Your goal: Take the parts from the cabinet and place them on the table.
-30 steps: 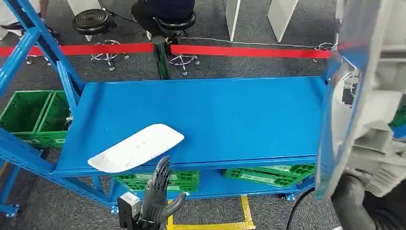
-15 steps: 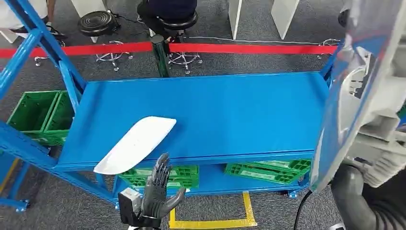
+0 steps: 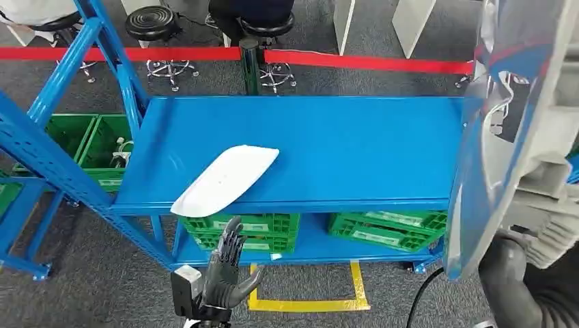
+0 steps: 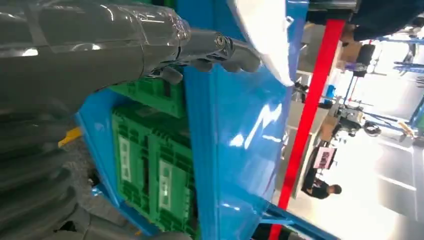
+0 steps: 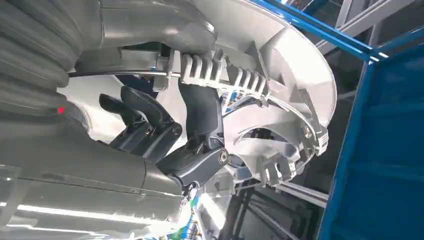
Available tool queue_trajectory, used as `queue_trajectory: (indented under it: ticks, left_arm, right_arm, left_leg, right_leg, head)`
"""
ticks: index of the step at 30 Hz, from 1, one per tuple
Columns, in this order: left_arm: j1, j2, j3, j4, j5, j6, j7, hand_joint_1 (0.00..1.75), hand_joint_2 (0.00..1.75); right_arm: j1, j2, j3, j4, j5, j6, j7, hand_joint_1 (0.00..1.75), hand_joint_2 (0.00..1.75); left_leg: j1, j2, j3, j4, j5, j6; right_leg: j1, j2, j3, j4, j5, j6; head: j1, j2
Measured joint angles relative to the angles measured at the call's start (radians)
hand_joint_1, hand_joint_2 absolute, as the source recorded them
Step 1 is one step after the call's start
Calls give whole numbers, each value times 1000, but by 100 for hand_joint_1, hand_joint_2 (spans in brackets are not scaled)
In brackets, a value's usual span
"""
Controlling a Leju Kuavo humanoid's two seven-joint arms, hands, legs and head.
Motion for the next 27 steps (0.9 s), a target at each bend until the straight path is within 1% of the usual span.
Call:
queue_trajectory:
  ticks: [1,2,3,4,5,6,7,8,9,10,11,12,13,14,15,16,17,18,19,20,21,22,23,24,25,26,27]
  left_arm:
    - [0,0,1,0,-1,-1,0,0,175]
    - [0,-2,1,0,-3,-2,0,0,175]
    - [0,-3,2,0,-5,-3,0,0,175]
    - [0,-4,3,0,-7,-5,0,0,175]
    - [0,-4,4,0,-8,-5,0,0,175]
    - [0,-4,5,0,-10,-7,0,0,175]
    - [1,-5,6,0,-13,-8,0,0,175]
    - [1,-4,8,1,-16,-9,0,0,175]
    - [2,-3,9,1,-17,-10,0,0,175]
    - [2,-3,9,1,-18,-10,0,0,175]
    - [2,-3,10,1,-19,-10,0,0,175]
    - [3,-3,10,1,-21,-10,0,0,175]
    - [3,-3,11,1,-21,-10,0,0,175]
    - [4,-3,11,2,-22,-10,0,0,175]
    - [5,-3,11,2,-24,-10,0,0,175]
    - [4,-4,11,3,-27,-10,0,0,175]
    - [4,-4,12,3,-28,-10,0,0,175]
    - [4,-4,12,3,-30,-10,0,0,175]
    - [5,-5,12,2,-32,-9,0,0,175]
    - [5,-6,13,2,-34,-8,0,0,175]
    - [5,-6,13,3,-34,-8,0,0,175]
    - [6,-6,14,3,-34,-6,0,0,175]
    - [8,-7,14,3,-35,-5,0,0,175]
    - [7,-7,16,3,-35,-4,0,0,175]
    - [7,-8,16,3,-35,-3,0,0,175]
    - [7,-8,16,3,-35,-1,0,0,175]
    - [7,-8,16,4,-35,2,0,0,175]
  right_arm:
    - [0,0,0,0,1,0,0,175,175]
    - [0,0,0,0,1,0,0,175,175]
    - [0,0,-1,0,1,0,0,175,175]
    - [1,0,-2,0,2,0,-2,175,175]
    - [1,0,-2,0,1,0,-3,175,175]
    - [2,0,-2,0,1,0,-3,175,175]
    - [5,0,-3,0,0,0,-5,175,175]
    - [6,2,-3,0,0,0,-6,175,175]
    - [6,2,-3,0,0,0,-7,175,175]
    - [7,2,-3,0,0,0,-8,175,175]
    - [10,2,-2,0,1,0,-8,175,175]
    - [10,3,-2,0,2,0,-8,175,175]
    - [10,3,-2,0,2,0,-8,175,175]
    - [11,3,-2,0,2,0,-8,175,175]
    - [10,4,-1,0,4,0,-8,175,175]
    - [10,4,0,0,10,0,-8,175,175]
    - [10,4,1,0,15,0,-8,175,175]
    - [10,4,1,0,22,0,-8,175,175]
    - [9,3,1,0,24,0,-8,175,175]
    - [9,3,2,0,26,0,-8,175,175]
    - [7,3,2,0,30,0,-6,175,175]
    - [7,4,3,0,32,0,-3,175,175]
    - [6,4,6,0,34,0,-1,175,175]
    - [5,4,10,0,35,0,0,175,175]
    - [3,3,13,0,35,0,2,175,175]
    - [1,4,15,0,35,0,2,175,175]
    - [0,4,18,0,34,0,2,175,175]
  left_leg:
    - [-3,0,-10,0,9,-1]
    - [-4,-1,-17,0,17,-3]
    - [-4,0,-21,0,24,-6]
    - [-8,1,-27,1,33,-11]
    - [-4,3,-33,-1,45,-19]
    - [0,5,-36,-4,54,-24]
    - [-1,5,-37,-10,66,-31]
    - [-1,5,-43,-5,54,-34]
    - [0,5,-53,11,8,-41]
    - [3,4,-66,62,-60,-45]
    - [5,4,-81,138,-126,-51]
    - [6,4,-93,207,-164,-55]
    - [6,4,-97,259,-172,-59]
    - [7,4,-86,279,-150,-62]
    - [7,4,-59,265,-111,-63]
    - [7,5,-13,219,-72,-63]
    - [8,5,43,153,-58,-63]
    - [11,4,108,71,-86,-62]
    - [7,1,149,1,-109,-58]
    - [7,-1,146,-10,-120,-47]
    - [4,-2,138,-10,-118,-44]
    - [1,-3,132,-8,-112,-34]
    - [6,-1,121,-17,-99,-17]
    - [6,1,114,-15,-88,-7]
    - [6,1,101,-15,-78,1]
    - [4,2,86,-15,-65,5]
    - [3,2,72,-15,-53,7]
  right_leg:
    - [4,0,53,-73,34,-9]
    - [9,2,111,-157,53,-20]
    - [15,4,165,-235,45,-33]
    - [17,3,192,-291,35,-37]
    - [21,5,187,-295,34,-35]
    - [24,5,181,-295,40,-36]
    - [26,5,175,-298,53,-39]
    - [14,-2,173,-315,72,-43]
    - [16,-4,159,-314,85,-47]
    - [15,-6,143,-312,95,-55]
    - [16,-6,126,-308,105,-54]
    - [16,-8,110,-303,115,-53]
    - [16,-8,93,-298,124,-52]
    - [15,-9,75,-291,133,-50]
    - [14,-10,54,-282,141,-47]
    - [13,-10,32,-270,147,-43]
    - [11,-9,16,-259,152,-38]
    - [12,-8,4,-246,157,-33]
    - [15,-8,-7,-235,159,-29]
    - [16,-8,-12,-233,170,-22]
    - [13,-8,-17,-233,179,-17]
    - [11,-8,-20,-236,189,-11]
    - [8,-8,-26,-235,193,-6]
    - [7,-5,-36,-219,151,0]
    - [7,-5,-42,-177,88,4]
    - [6,-5,-51,-105,17,8]
    - [6,-5,-57,-36,-31,10]
  head:
    - [0,0]
    - [0,0]
    - [1,0]
    - [0,0]
    - [0,0]
    - [0,0]
    - [0,0]
    - [0,0]
    - [-2,0]
    - [-5,0]
    - [-6,0]
    - [-6,0]
    - [-8,0]
    - [-8,0]
    - [-8,0]
    - [-8,0]
    - [-8,0]
    - [-8,0]
    - [-12,0]
    - [-12,0]
    - [-12,0]
    - [-11,0]
    - [-11,0]
    - [-10,0]
    - [-5,0]
    - [-4,0]
    - [-3,0]
